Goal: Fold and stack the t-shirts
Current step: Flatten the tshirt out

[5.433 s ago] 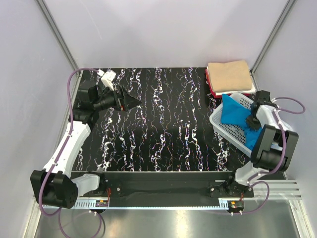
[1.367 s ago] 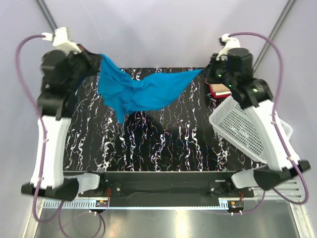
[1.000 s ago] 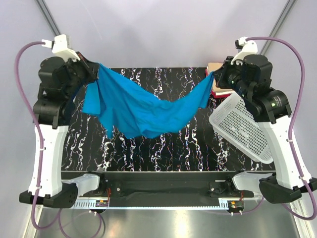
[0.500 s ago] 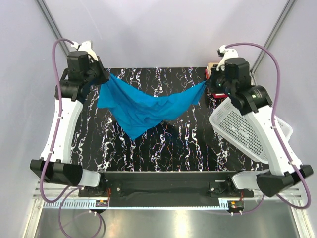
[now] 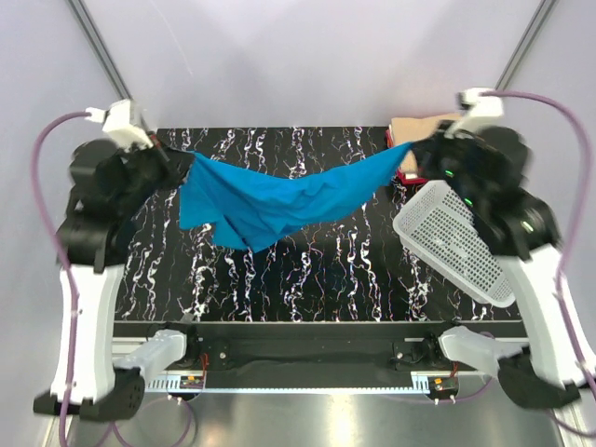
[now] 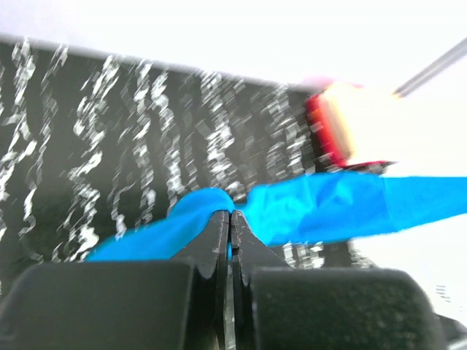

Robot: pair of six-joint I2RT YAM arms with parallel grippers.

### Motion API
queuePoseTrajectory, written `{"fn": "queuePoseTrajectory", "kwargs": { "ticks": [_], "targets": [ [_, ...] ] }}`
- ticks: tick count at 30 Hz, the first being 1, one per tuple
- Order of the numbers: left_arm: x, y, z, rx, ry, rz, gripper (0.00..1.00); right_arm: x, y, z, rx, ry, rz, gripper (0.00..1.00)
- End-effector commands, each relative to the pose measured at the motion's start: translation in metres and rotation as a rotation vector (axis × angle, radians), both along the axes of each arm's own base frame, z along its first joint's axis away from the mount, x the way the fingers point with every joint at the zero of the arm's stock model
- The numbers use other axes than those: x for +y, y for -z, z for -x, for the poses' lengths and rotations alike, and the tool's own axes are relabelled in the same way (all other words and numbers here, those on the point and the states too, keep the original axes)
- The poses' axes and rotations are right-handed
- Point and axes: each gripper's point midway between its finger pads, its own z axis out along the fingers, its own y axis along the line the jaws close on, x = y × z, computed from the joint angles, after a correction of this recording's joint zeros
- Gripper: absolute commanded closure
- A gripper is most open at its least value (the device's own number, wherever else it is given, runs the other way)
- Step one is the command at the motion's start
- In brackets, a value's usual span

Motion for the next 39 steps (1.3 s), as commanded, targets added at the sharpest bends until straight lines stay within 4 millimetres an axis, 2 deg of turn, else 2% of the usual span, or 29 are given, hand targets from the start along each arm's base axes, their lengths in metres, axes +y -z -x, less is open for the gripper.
{"fn": "queuePoseTrajectory", "kwargs": {
  "ticks": [1, 4, 6, 9, 12, 13, 15, 16, 18, 19, 21, 22, 23, 25, 26, 29, 30, 31, 32, 33, 34, 35, 36, 37, 38, 39],
  "targets": [
    [-0.010, -0.044, 0.040, -0.155, 0.068, 0.084, 1.00, -0.017, -0.069, 0.033, -0.246, 0.011, -0.085, 1.00],
    [-0.007, -0.040, 0.049, -0.166, 0.063, 0.071, 1.00, -0.017, -0.068, 0.026, -0.243, 0.020, -0.059, 1.00],
    [-0.002, -0.026, 0.045, -0.140, 0.045, 0.030, 1.00, -0.014, -0.071, 0.022, -0.238, 0.014, -0.060, 1.00],
    [0.006, -0.007, 0.034, -0.098, 0.006, -0.016, 1.00, -0.004, -0.070, 0.018, -0.220, -0.023, -0.074, 1.00],
    [0.004, 0.010, 0.016, -0.040, 0.002, -0.023, 1.00, 0.002, -0.060, 0.011, -0.187, -0.035, -0.080, 1.00],
    [-0.001, 0.021, 0.003, 0.006, 0.023, -0.023, 1.00, 0.003, -0.053, 0.007, -0.169, -0.034, -0.076, 1.00],
    [-0.008, 0.029, -0.014, 0.034, 0.052, -0.020, 1.00, 0.012, -0.034, 0.002, -0.120, -0.058, -0.083, 1.00],
    [-0.011, 0.047, -0.034, 0.093, 0.060, -0.022, 1.00, 0.018, -0.026, -0.001, -0.093, -0.074, -0.096, 1.00],
    [-0.012, 0.056, -0.060, 0.124, 0.058, -0.041, 1.00, 0.030, -0.002, -0.007, -0.031, -0.113, -0.110, 1.00],
    [-0.013, 0.067, -0.087, 0.167, 0.053, -0.053, 1.00, 0.046, 0.018, -0.007, 0.028, -0.185, -0.130, 1.00],
    [-0.012, 0.079, -0.117, 0.212, 0.049, -0.048, 1.00, 0.056, 0.035, -0.009, 0.076, -0.225, -0.140, 1.00],
    [-0.021, 0.105, -0.140, 0.289, 0.095, -0.018, 1.00, 0.060, 0.044, -0.010, 0.103, -0.240, -0.142, 1.00],
    [-0.025, 0.089, -0.154, 0.261, 0.118, 0.010, 1.00, 0.061, 0.058, -0.011, 0.135, -0.236, -0.136, 1.00],
    [-0.038, 0.090, -0.179, 0.297, 0.193, 0.084, 1.00, 0.058, 0.071, -0.011, 0.152, -0.225, -0.111, 1.00],
    [-0.040, 0.095, -0.180, 0.328, 0.197, 0.093, 1.00, 0.056, 0.073, -0.012, 0.150, -0.219, -0.099, 1.00],
    [-0.027, 0.102, -0.196, 0.319, 0.118, 0.043, 1.00, 0.048, 0.078, -0.020, 0.149, -0.167, -0.070, 1.00],
    [-0.021, 0.114, -0.207, 0.334, 0.094, 0.021, 1.00, 0.051, 0.082, -0.023, 0.164, -0.173, -0.069, 1.00],
    [-0.020, 0.106, -0.214, 0.304, 0.102, 0.012, 1.00, 0.056, 0.082, -0.022, 0.175, -0.194, -0.085, 1.00],
    [-0.022, 0.106, -0.221, 0.296, 0.120, 0.014, 1.00, 0.059, 0.085, -0.023, 0.188, -0.204, -0.096, 1.00],
    [-0.029, 0.116, -0.231, 0.318, 0.172, 0.047, 1.00, 0.063, 0.089, -0.024, 0.204, -0.218, -0.105, 1.00],
    [-0.034, 0.095, -0.239, 0.263, 0.204, 0.069, 1.00, 0.068, 0.095, -0.022, 0.230, -0.237, -0.125, 1.00],
    [-0.045, 0.086, -0.241, 0.256, 0.257, 0.125, 0.92, 0.071, 0.101, -0.023, 0.249, -0.243, -0.128, 1.00],
    [-0.051, 0.094, -0.252, 0.271, 0.280, 0.154, 0.77, 0.071, 0.104, -0.022, 0.259, -0.243, -0.135, 1.00],
    [-0.054, 0.077, -0.254, 0.238, 0.294, 0.176, 0.66, 0.073, 0.110, -0.022, 0.275, -0.243, -0.144, 1.00],
    [-0.058, 0.078, -0.253, 0.258, 0.304, 0.209, 0.59, 0.074, 0.113, -0.020, 0.286, -0.247, -0.146, 1.00],
    [-0.060, 0.071, -0.244, 0.253, 0.317, 0.206, 0.56, 0.073, 0.113, -0.019, 0.287, -0.247, -0.149, 1.00]
  ]
}}
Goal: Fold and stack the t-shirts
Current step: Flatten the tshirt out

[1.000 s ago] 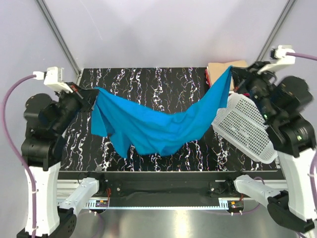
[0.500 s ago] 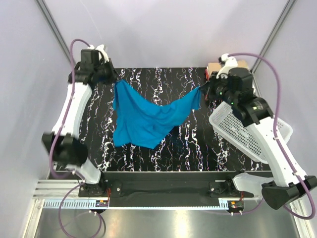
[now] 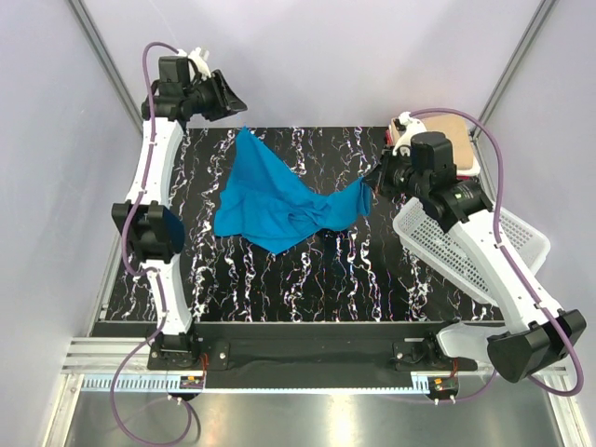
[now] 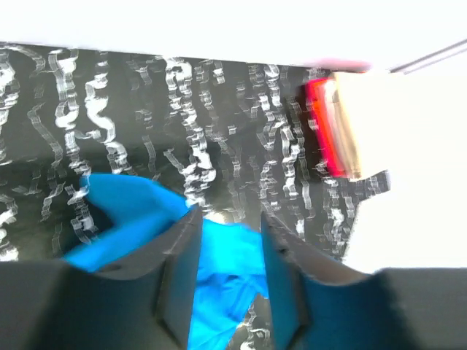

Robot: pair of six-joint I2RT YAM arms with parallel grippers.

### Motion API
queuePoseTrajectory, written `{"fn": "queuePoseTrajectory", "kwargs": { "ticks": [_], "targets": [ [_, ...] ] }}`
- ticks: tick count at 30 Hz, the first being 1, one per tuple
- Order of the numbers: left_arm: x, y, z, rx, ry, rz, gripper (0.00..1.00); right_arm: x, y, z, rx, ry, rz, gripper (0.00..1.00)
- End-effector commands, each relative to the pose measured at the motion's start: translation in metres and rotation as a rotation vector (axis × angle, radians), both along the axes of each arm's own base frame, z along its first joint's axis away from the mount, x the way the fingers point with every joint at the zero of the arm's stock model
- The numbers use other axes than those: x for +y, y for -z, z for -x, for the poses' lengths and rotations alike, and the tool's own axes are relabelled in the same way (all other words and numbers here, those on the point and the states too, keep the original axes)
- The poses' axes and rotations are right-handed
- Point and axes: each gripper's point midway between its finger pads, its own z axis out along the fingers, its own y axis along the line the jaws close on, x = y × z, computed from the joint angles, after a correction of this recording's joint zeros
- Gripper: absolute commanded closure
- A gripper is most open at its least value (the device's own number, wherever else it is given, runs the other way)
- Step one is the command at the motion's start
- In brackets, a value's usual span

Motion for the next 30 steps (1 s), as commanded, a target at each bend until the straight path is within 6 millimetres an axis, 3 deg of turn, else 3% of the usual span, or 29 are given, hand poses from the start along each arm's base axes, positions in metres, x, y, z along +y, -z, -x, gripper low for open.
{"fn": "queuePoseTrajectory", "kwargs": {
  "ticks": [1, 2, 3, 4, 5, 6, 7, 9, 12, 15, 18, 22, 23, 25, 26, 30],
  "targets": [
    [-0.018, -0.008, 0.022, 0.035, 0.082, 0.081, 0.54, 0.007, -0.004, 0.002, 0.000, -0.015, -0.059, 1.00],
    [-0.017, 0.005, 0.032, 0.050, 0.072, 0.031, 0.48, 0.007, -0.004, 0.004, -0.001, -0.012, -0.059, 1.00],
    [-0.021, -0.007, 0.052, 0.005, 0.034, -0.040, 0.45, 0.004, -0.005, 0.003, -0.005, 0.003, -0.061, 1.00],
    [-0.023, 0.043, 0.070, 0.100, 0.031, -0.086, 0.43, 0.004, -0.004, 0.003, -0.002, 0.007, -0.059, 1.00],
    [-0.033, 0.055, 0.086, 0.111, 0.041, -0.106, 0.42, 0.003, -0.005, 0.003, -0.005, 0.014, -0.061, 1.00],
    [-0.039, 0.043, 0.108, 0.064, 0.058, -0.093, 0.41, 0.002, -0.004, 0.000, -0.003, 0.023, -0.059, 1.00],
    [-0.046, 0.079, 0.123, 0.100, 0.075, -0.088, 0.41, 0.003, -0.004, -0.001, -0.002, 0.022, -0.059, 1.00],
    [-0.063, 0.095, 0.160, 0.107, 0.121, -0.091, 0.40, 0.004, -0.002, -0.005, 0.004, 0.024, -0.051, 1.00],
    [-0.078, 0.106, 0.190, 0.115, 0.155, -0.110, 0.41, 0.002, 0.001, -0.011, 0.002, 0.041, -0.031, 1.00],
    [-0.073, 0.147, 0.216, 0.196, 0.122, -0.165, 0.42, 0.002, -0.001, -0.014, -0.005, 0.040, -0.031, 1.00],
    [-0.084, 0.165, 0.223, 0.217, 0.165, -0.130, 0.43, 0.005, -0.004, -0.013, -0.015, 0.026, -0.048, 1.00],
    [-0.108, 0.176, 0.207, 0.177, 0.187, -0.085, 0.46, 0.009, -0.002, -0.009, -0.016, 0.014, -0.075, 1.00],
    [-0.116, 0.189, 0.208, 0.204, 0.208, -0.087, 0.46, 0.009, -0.002, -0.007, -0.017, 0.009, -0.079, 1.00],
    [-0.124, 0.195, 0.200, 0.216, 0.216, -0.102, 0.46, 0.010, 0.002, -0.006, -0.012, 0.004, -0.082, 1.00],
    [-0.124, 0.212, 0.197, 0.251, 0.202, -0.136, 0.46, 0.008, 0.002, -0.005, -0.021, 0.005, -0.073, 1.00],
    [-0.100, 0.225, 0.194, 0.309, 0.086, -0.242, 0.48, 0.000, 0.023, -0.021, -0.019, 0.053, -0.002, 1.00]
  ]
}}
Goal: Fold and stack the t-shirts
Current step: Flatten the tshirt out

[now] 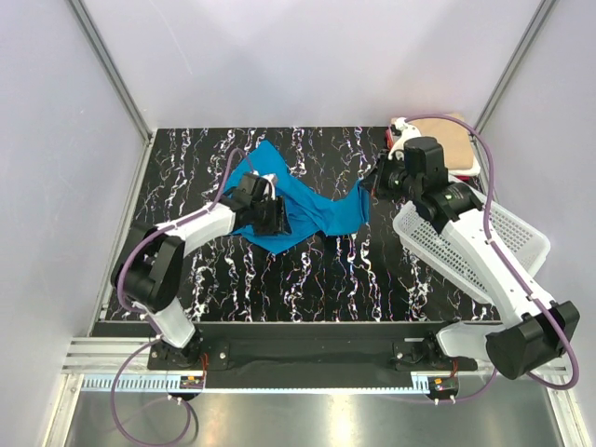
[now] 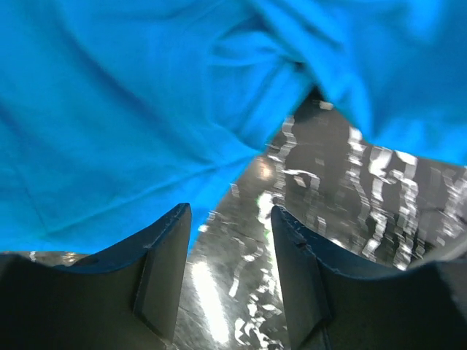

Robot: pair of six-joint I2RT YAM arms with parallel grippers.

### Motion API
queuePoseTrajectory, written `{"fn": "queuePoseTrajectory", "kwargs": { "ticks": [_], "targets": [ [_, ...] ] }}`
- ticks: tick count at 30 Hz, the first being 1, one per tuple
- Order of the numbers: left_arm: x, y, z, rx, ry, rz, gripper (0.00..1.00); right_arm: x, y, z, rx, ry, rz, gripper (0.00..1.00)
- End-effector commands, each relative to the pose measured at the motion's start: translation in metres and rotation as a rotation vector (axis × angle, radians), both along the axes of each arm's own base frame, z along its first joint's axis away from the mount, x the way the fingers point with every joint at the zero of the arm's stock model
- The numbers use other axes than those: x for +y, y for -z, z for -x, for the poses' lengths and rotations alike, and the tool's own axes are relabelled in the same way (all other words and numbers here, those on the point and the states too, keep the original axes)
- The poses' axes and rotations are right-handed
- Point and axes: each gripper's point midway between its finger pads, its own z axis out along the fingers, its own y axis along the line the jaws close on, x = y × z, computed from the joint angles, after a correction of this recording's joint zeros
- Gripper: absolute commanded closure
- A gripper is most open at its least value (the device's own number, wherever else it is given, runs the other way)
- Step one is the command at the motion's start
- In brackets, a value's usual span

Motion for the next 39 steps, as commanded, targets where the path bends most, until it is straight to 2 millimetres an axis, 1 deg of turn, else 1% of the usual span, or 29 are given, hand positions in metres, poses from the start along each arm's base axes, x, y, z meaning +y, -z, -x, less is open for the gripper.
{"fn": "queuePoseTrajectory", "kwargs": {
  "ticks": [1, 4, 5, 6, 7, 8, 9, 10, 11, 13, 14, 15, 16, 17, 18, 19, 21, 24, 25, 26, 27, 28, 30, 31, 32, 34, 35, 37, 39],
  "targets": [
    [0.019, -0.022, -0.026, -0.106, -0.123, -0.062, 0.48, -0.006, -0.003, -0.020, -0.070, 0.037, 0.046, 1.00],
    [0.045, -0.035, -0.030, -0.126, -0.194, -0.056, 0.47, -0.013, -0.001, -0.053, -0.095, 0.094, 0.136, 1.00],
    [0.062, -0.042, -0.035, -0.131, -0.235, -0.047, 0.47, -0.015, 0.013, -0.070, -0.073, 0.113, 0.177, 1.00],
    [0.073, -0.039, -0.033, -0.113, -0.259, -0.056, 0.48, -0.021, -0.003, -0.087, -0.125, 0.149, 0.210, 1.00],
    [0.084, -0.040, -0.033, -0.107, -0.283, -0.059, 0.48, -0.024, -0.004, -0.099, -0.134, 0.165, 0.233, 1.00],
    [0.104, -0.045, -0.036, -0.110, -0.336, -0.050, 0.48, -0.024, 0.013, -0.118, -0.107, 0.173, 0.270, 0.98],
    [0.115, -0.040, -0.031, -0.090, -0.362, -0.052, 0.48, -0.033, -0.004, -0.138, -0.152, 0.207, 0.283, 0.97],
    [0.124, -0.043, -0.030, -0.091, -0.396, -0.039, 0.48, -0.036, -0.004, -0.150, -0.154, 0.217, 0.290, 0.96],
    [0.138, -0.050, -0.027, -0.109, -0.438, -0.024, 0.48, -0.038, -0.001, -0.175, -0.156, 0.226, 0.293, 0.96],
    [0.148, -0.062, -0.026, -0.141, -0.468, -0.012, 0.46, -0.039, 0.007, -0.197, -0.150, 0.227, 0.298, 0.94],
    [0.155, -0.075, -0.026, -0.172, -0.481, 0.005, 0.45, -0.037, 0.028, -0.210, -0.116, 0.223, 0.317, 0.85],
    [0.160, -0.079, -0.025, -0.177, -0.485, 0.010, 0.44, -0.035, 0.021, -0.214, -0.114, 0.222, 0.316, 0.77],
    [0.171, -0.084, -0.026, -0.186, -0.504, 0.009, 0.43, -0.032, 0.036, -0.219, -0.073, 0.217, 0.323, 0.73],
    [0.176, -0.087, -0.027, -0.185, -0.506, 0.013, 0.43, -0.029, 0.029, -0.219, -0.055, 0.244, 0.279, 0.65],
    [0.177, -0.087, -0.027, -0.183, -0.505, 0.014, 0.43, -0.030, 0.038, -0.210, 0.005, 0.255, 0.267, 0.61],
    [0.193, -0.085, -0.030, -0.175, -0.544, 0.008, 0.43, -0.025, 0.042, -0.204, 0.035, 0.262, 0.238, 0.58],
    [0.200, -0.072, -0.032, -0.134, -0.557, -0.011, 0.43, -0.013, 0.050, -0.187, 0.091, 0.259, 0.163, 0.52],
    [0.207, -0.041, -0.032, -0.044, -0.547, -0.084, 0.46, 0.009, 0.060, -0.157, 0.163, 0.231, 0.091, 0.51],
    [0.208, -0.024, -0.031, 0.016, -0.548, -0.103, 0.48, 0.019, 0.061, -0.148, 0.172, 0.208, 0.073, 0.51],
    [0.206, -0.016, -0.028, 0.048, -0.546, -0.101, 0.50, 0.024, 0.063, -0.132, 0.196, 0.195, 0.046, 0.51],
    [0.207, -0.011, -0.030, 0.051, -0.555, -0.097, 0.53, 0.029, 0.059, -0.127, 0.188, 0.188, 0.023, 0.51],
    [0.203, -0.003, -0.029, 0.073, -0.560, -0.075, 0.54, 0.032, 0.047, -0.117, 0.168, 0.179, -0.004, 0.52],
    [0.200, 0.006, -0.030, 0.081, -0.567, -0.061, 0.54, 0.048, 0.054, -0.097, 0.188, 0.132, -0.040, 0.53],
    [0.200, 0.014, -0.029, 0.103, -0.575, -0.058, 0.54, 0.052, 0.046, -0.088, 0.177, 0.120, -0.059, 0.54],
    [0.198, 0.015, -0.032, 0.100, -0.573, -0.048, 0.54, 0.058, 0.056, -0.077, 0.202, 0.103, -0.060, 0.54],
    [0.198, 0.021, -0.033, 0.112, -0.582, -0.043, 0.53, 0.059, 0.055, -0.065, 0.206, 0.121, -0.066, 0.55],
    [0.199, 0.022, -0.036, 0.102, -0.586, -0.051, 0.52, 0.055, 0.066, -0.059, 0.222, 0.141, -0.051, 0.55],
    [0.202, 0.028, -0.038, 0.113, -0.598, -0.064, 0.52, 0.054, 0.061, -0.049, 0.214, 0.137, -0.071, 0.55],
    [0.200, 0.032, -0.040, 0.126, -0.593, -0.056, 0.51, 0.050, 0.065, -0.043, 0.215, 0.138, -0.069, 0.54]
  ]
}}
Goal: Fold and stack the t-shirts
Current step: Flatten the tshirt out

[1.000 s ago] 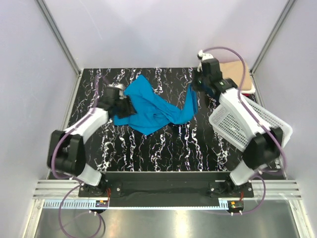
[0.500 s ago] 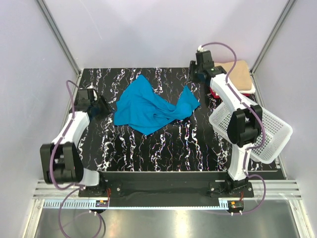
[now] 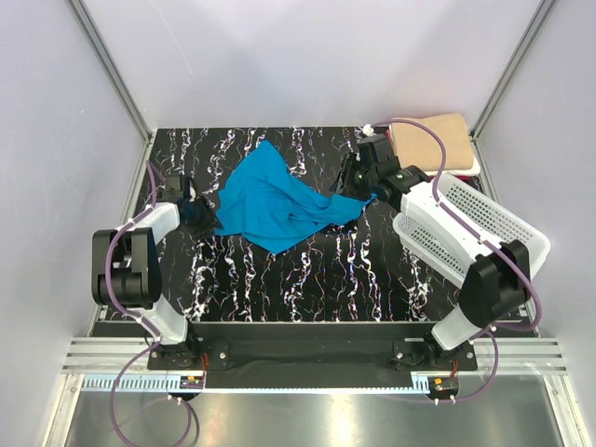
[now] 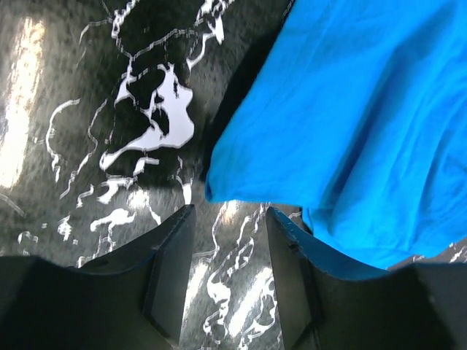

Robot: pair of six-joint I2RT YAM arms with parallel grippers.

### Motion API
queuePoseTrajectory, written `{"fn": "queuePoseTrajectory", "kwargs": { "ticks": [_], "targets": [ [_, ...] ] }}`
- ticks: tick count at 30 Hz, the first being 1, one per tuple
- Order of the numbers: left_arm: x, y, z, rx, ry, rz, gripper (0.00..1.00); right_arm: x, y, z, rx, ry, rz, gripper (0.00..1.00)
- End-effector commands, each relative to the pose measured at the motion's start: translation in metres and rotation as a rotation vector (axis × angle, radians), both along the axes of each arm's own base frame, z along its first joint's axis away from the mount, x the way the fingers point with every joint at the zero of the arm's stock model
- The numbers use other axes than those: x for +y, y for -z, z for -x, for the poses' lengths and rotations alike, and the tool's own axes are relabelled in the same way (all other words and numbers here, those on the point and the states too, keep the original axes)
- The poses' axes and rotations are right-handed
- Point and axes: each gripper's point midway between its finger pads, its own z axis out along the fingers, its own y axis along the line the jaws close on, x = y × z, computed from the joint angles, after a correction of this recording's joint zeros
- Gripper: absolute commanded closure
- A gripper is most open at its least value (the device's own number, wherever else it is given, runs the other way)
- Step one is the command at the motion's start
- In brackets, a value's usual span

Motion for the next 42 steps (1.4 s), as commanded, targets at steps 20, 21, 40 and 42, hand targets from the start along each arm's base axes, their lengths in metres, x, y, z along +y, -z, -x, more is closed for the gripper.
{"fn": "queuePoseTrajectory", "kwargs": {
  "ticks": [20, 21, 40, 42],
  "targets": [
    [-0.112, -0.088, 0.029, -0.250, 0.275, 0.260, 1.00, -0.044, 0.013, 0.074, 0.069, 0.098, -0.020, 0.52],
    [-0.130, -0.109, 0.043, -0.292, 0.323, 0.287, 1.00, -0.051, 0.016, 0.078, 0.070, 0.121, 0.001, 0.52],
    [-0.237, -0.115, 0.120, -0.299, 0.459, 0.368, 1.00, -0.049, -0.003, 0.119, 0.068, 0.077, -0.044, 0.53],
    [-0.222, -0.124, 0.107, -0.337, 0.437, 0.280, 1.00, -0.037, 0.001, 0.119, 0.056, 0.037, -0.041, 0.54]
  ]
}}
